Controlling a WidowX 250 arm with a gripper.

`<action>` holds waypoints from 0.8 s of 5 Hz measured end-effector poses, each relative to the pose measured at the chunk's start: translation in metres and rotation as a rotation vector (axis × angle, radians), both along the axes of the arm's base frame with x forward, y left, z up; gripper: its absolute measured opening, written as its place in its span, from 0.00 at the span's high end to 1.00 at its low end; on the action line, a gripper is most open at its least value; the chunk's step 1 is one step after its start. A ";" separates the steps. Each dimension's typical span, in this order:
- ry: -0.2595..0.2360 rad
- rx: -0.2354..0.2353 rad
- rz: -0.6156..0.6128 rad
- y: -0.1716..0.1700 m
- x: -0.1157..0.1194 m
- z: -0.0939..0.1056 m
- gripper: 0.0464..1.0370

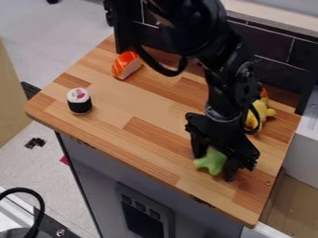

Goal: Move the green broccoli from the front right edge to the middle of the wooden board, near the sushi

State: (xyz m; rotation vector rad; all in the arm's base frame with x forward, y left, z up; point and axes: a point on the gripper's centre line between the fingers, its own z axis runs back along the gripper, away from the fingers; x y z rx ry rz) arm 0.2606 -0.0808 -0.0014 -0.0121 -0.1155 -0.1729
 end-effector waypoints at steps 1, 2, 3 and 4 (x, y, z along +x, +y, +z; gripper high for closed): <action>0.016 -0.016 0.016 0.001 0.002 0.002 0.46; 0.055 -0.012 0.038 0.003 0.001 0.003 0.46; 0.076 -0.024 0.079 0.002 0.006 0.010 0.46; 0.108 -0.046 0.110 0.005 0.010 0.019 0.46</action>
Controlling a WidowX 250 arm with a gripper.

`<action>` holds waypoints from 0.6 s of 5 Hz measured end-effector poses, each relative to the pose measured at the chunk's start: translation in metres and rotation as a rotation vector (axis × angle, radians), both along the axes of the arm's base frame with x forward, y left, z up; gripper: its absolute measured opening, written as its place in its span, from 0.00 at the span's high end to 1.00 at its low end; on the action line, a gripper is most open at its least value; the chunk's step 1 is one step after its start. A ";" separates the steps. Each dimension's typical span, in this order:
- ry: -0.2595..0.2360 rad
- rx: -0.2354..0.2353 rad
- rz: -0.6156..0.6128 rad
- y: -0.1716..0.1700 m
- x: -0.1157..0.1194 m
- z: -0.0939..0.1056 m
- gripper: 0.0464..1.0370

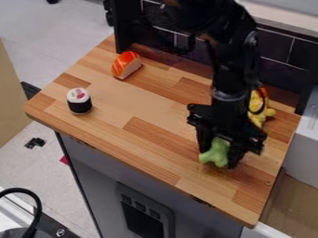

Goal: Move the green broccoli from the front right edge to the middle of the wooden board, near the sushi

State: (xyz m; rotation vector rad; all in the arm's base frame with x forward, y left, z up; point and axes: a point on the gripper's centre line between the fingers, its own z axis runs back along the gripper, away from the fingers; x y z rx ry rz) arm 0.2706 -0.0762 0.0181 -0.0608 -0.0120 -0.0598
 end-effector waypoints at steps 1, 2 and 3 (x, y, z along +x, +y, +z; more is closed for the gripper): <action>-0.019 -0.009 0.031 0.009 0.007 0.018 0.46; -0.025 -0.033 0.065 0.025 0.012 0.033 0.46; -0.034 -0.043 0.111 0.048 0.024 0.048 0.46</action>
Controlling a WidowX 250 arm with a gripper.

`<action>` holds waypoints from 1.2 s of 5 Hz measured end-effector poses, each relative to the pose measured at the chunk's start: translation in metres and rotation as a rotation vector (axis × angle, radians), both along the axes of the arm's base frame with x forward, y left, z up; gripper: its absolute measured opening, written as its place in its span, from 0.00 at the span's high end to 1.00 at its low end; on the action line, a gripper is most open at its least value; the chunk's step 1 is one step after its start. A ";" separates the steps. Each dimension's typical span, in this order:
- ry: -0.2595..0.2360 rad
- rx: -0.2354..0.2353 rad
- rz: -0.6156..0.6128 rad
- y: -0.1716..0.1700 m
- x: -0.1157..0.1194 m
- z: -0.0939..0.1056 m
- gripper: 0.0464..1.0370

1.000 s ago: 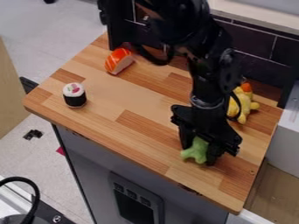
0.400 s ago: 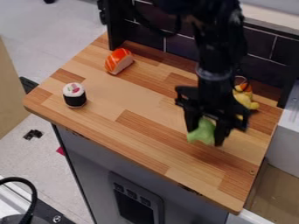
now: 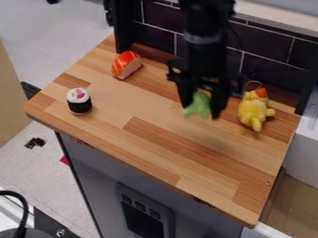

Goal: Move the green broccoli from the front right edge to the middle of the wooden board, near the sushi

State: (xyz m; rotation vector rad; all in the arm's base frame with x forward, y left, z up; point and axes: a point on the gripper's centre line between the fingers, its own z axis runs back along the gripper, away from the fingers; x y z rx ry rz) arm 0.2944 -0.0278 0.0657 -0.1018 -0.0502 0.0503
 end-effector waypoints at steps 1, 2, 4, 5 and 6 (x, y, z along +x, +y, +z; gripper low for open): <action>-0.030 -0.002 0.056 0.024 0.014 0.012 0.46; -0.023 0.007 0.090 0.045 0.022 0.009 0.46; -0.026 0.049 0.105 0.079 0.026 -0.010 0.46; -0.025 0.078 0.092 0.085 0.024 -0.027 0.46; -0.029 0.102 0.095 0.089 0.026 -0.044 0.46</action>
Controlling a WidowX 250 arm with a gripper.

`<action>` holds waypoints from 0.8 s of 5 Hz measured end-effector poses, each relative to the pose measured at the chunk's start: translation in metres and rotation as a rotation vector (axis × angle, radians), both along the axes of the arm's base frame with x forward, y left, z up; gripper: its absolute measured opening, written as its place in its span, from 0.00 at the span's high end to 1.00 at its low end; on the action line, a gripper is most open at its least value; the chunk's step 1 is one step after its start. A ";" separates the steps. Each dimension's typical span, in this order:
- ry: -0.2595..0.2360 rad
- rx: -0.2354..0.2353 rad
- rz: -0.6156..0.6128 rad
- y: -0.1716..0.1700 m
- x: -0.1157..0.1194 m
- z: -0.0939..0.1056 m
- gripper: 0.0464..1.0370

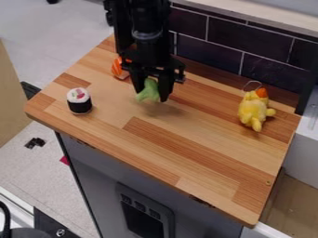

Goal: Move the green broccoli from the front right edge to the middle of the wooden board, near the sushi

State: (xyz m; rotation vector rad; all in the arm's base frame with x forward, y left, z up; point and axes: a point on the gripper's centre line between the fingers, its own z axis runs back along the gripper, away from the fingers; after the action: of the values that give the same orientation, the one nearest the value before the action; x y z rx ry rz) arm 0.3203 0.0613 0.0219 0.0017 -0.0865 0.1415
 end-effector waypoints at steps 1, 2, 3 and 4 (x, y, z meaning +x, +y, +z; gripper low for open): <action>0.004 0.003 -0.002 -0.002 0.002 -0.013 0.46; 0.002 -0.005 0.002 -0.004 0.004 -0.017 0.41; 0.021 -0.020 -0.015 -0.007 0.001 -0.017 0.13; 0.033 -0.011 -0.038 -0.007 -0.001 -0.017 0.03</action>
State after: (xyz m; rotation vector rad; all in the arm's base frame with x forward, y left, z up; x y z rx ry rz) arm 0.3195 0.0545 0.0045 -0.0088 -0.0523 0.1037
